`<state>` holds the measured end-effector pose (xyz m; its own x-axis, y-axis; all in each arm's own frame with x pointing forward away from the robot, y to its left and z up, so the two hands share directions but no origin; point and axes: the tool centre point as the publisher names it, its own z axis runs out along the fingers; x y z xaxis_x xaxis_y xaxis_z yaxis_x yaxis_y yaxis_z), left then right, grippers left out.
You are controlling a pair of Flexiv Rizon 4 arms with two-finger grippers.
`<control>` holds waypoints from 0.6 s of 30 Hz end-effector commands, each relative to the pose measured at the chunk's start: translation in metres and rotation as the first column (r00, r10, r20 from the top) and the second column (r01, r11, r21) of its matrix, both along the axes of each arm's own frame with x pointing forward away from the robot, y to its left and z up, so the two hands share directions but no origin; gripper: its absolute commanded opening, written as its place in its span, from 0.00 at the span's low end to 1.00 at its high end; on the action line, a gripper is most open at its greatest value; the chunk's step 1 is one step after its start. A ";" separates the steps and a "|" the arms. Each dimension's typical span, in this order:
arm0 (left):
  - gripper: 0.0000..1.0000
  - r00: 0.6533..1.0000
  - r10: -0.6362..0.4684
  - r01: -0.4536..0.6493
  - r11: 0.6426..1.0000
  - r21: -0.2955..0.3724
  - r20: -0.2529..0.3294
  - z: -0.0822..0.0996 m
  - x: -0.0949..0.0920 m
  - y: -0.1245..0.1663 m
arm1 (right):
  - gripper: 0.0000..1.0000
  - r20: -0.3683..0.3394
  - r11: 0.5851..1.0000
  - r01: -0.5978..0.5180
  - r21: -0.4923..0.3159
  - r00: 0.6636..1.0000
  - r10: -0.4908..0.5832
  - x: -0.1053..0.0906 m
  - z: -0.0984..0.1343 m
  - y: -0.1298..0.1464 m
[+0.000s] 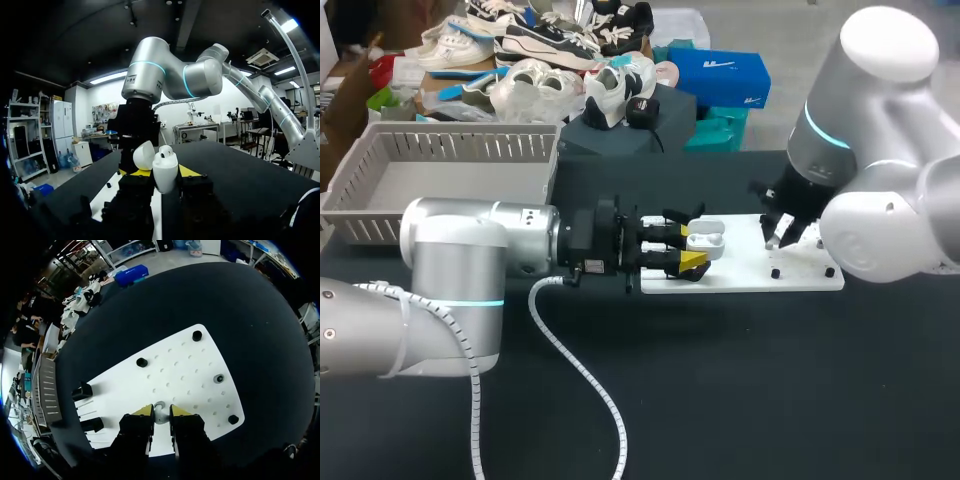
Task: Pick up each earbud case from the left stands, insert the matching earbuds, close the lid, and place the case in the box.
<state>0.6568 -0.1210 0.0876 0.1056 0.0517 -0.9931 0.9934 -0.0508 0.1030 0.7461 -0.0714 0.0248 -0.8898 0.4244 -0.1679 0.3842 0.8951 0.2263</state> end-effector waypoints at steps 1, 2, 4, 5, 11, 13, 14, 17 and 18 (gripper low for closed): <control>0.00 1.000 0.003 -0.003 1.000 0.000 0.001 0.000 -0.001 0.000 | 0.00 0.006 1.000 0.002 -0.015 1.000 -0.002 -0.005 0.009 0.000; 0.00 1.000 0.003 -0.003 1.000 0.000 0.001 0.000 -0.001 0.000 | 0.00 0.012 1.000 0.007 -0.015 1.000 -0.007 -0.006 0.012 0.000; 0.00 1.000 0.003 -0.003 1.000 0.000 0.001 0.000 -0.001 0.000 | 0.00 0.018 1.000 0.011 -0.017 1.000 -0.011 -0.008 0.017 -0.001; 0.00 1.000 0.003 -0.003 1.000 0.000 0.001 0.000 -0.001 0.000 | 0.00 0.022 1.000 0.013 -0.018 1.000 -0.013 -0.011 0.021 -0.001; 0.00 1.000 0.003 -0.003 1.000 0.000 0.001 0.000 -0.001 0.000 | 0.00 0.053 0.998 0.034 -0.053 0.998 -0.031 -0.029 0.048 -0.002; 0.00 1.000 0.003 -0.003 1.000 0.000 0.001 0.000 -0.001 0.000 | 0.00 0.062 0.997 0.048 -0.067 0.997 -0.044 -0.037 0.061 -0.004; 0.00 1.000 0.003 -0.003 1.000 0.000 0.001 0.000 -0.001 0.000 | 0.00 0.066 0.996 0.054 -0.075 0.997 -0.049 -0.042 0.069 -0.005; 0.00 1.000 0.003 -0.003 1.000 0.000 0.001 0.000 -0.001 0.000 | 0.00 0.081 0.992 0.081 -0.094 0.994 -0.073 -0.053 0.089 -0.006; 0.00 1.000 0.003 -0.003 1.000 0.000 0.001 0.000 -0.001 0.000 | 0.00 0.084 0.992 0.082 -0.099 0.994 -0.074 -0.056 0.095 -0.005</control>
<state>0.6568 -0.1210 0.0876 0.1056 0.0518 -0.9931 0.9934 -0.0508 0.1030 0.7137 -0.0733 0.0901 -0.8578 0.4631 -0.2230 0.4342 0.8851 0.1677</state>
